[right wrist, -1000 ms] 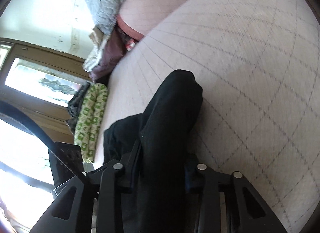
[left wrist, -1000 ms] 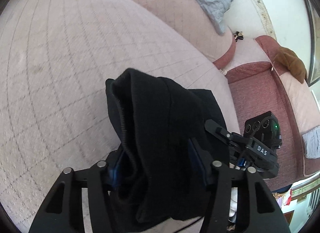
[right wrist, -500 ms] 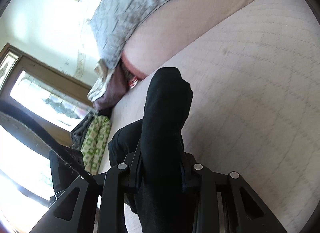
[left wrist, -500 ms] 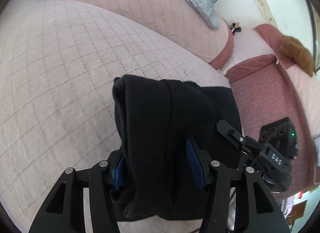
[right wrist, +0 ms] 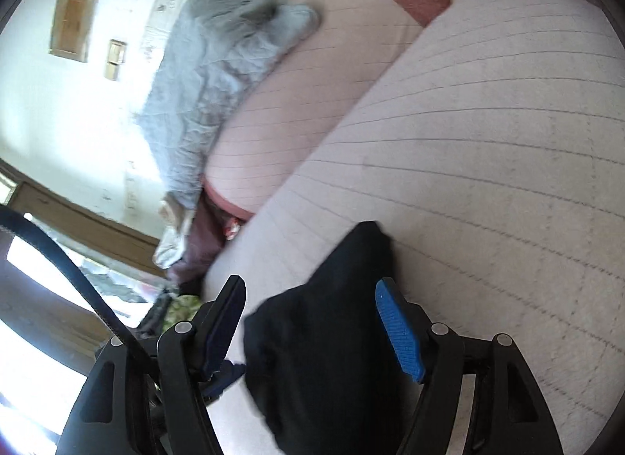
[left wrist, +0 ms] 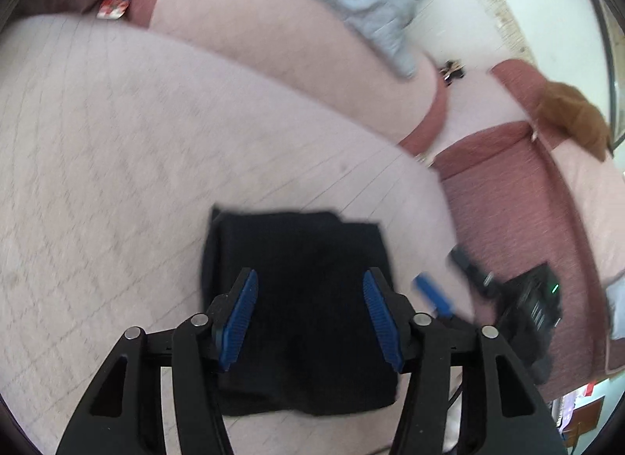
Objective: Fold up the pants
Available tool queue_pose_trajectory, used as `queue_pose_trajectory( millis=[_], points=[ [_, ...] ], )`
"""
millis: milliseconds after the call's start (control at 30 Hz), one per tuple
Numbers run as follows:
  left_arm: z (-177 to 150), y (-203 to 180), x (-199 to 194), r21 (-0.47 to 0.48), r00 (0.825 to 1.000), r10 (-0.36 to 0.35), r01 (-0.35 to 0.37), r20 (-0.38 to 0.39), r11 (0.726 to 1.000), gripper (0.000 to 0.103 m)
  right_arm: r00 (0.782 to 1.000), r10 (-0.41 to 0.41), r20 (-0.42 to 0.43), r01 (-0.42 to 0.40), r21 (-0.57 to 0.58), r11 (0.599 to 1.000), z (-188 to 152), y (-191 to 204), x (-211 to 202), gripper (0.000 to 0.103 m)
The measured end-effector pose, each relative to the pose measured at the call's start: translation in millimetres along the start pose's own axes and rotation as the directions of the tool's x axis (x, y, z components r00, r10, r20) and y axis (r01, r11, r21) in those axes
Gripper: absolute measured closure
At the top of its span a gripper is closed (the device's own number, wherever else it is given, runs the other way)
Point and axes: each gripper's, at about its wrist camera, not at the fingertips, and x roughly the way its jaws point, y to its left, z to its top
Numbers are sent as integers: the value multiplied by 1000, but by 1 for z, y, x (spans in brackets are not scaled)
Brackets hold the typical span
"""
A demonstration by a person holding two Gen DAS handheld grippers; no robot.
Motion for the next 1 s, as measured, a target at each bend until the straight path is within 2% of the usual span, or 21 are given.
queue_pose_trajectory(
  millis=[100, 233, 300, 367, 467, 567, 700, 767, 833, 867, 900, 933, 967, 1000],
  points=[
    [16, -2, 23, -20, 1000, 30, -30, 0, 999, 39, 997, 27, -73, -26, 15, 1000, -8, 0, 13, 28],
    [23, 31, 74, -134, 991, 74, -89, -115, 987, 39, 990, 18, -139, -7, 75, 997, -17, -11, 31, 28],
    [21, 40, 84, -162, 986, 92, -114, -137, 980, 37, 988, 24, -155, -9, 94, 996, -16, -16, 35, 28],
    [19, 42, 81, -168, 989, 70, -91, -131, 982, 36, 986, 41, -159, -23, 110, 994, -15, -20, 37, 28],
    [16, 40, 65, -169, 989, 59, -82, -137, 982, 36, 986, 54, -155, -37, 108, 993, -13, -21, 36, 28],
    [3, 34, 30, -117, 989, 82, -97, -124, 988, 36, 988, 36, -147, -27, 60, 998, -14, -17, 31, 27],
    [-30, 22, -33, -20, 989, 143, -144, -43, 989, 36, 992, -35, -117, 30, -50, 998, -27, -3, 24, 27],
    [-47, 18, -67, 30, 983, 184, -185, 19, 982, 36, 993, -79, -92, 69, -109, 992, -40, 8, 17, 27],
    [-65, 8, -94, 81, 964, 243, -252, 107, 964, 36, 993, -96, -75, 85, -147, 985, -57, 18, 8, 26],
    [-76, 0, -111, 111, 944, 278, -300, 178, 948, 35, 993, -98, -68, 85, -162, 983, -66, 25, 3, 25],
    [-89, -9, -130, 141, 917, 305, -348, 257, 927, 35, 994, -96, -59, 83, -186, 979, -78, 35, -4, 25],
    [-99, -17, -144, 161, 892, 318, -383, 322, 910, 30, 994, -95, -58, 81, -209, 975, -86, 43, -8, 25],
    [-114, -29, -163, 179, 852, 326, -425, 410, 887, 20, 994, -95, -58, 78, -242, 967, -95, 52, -14, 25],
    [-122, -35, -175, 179, 821, 326, -450, 468, 875, 14, 994, -99, -51, 81, -278, 957, -105, 61, -22, 25]
  ],
)
